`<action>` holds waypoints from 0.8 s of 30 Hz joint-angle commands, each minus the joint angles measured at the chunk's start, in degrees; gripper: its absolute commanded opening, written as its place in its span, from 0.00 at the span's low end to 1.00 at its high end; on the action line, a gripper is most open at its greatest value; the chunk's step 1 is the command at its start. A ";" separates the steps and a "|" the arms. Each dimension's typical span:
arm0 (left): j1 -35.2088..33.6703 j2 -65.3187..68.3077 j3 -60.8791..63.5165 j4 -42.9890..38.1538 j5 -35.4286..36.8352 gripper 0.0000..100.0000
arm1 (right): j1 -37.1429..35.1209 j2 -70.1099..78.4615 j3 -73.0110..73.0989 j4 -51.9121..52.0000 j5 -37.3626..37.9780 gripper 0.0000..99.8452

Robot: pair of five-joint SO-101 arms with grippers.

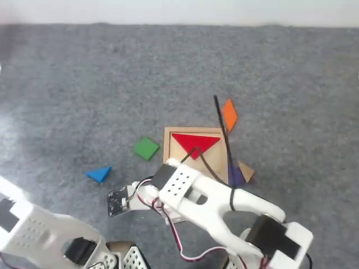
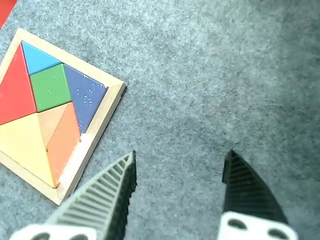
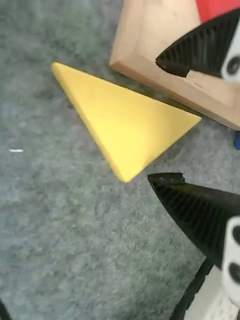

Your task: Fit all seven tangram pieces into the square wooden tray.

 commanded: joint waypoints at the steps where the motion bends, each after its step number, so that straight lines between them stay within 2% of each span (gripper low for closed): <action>1: -0.26 -0.53 -2.42 -0.88 -0.18 0.28 | -2.95 0.66 -2.46 -1.19 0.62 0.31; 24: -0.62 -0.62 -2.42 -0.97 -0.18 0.28 | -3.74 8.31 -4.13 -2.15 0.44 0.30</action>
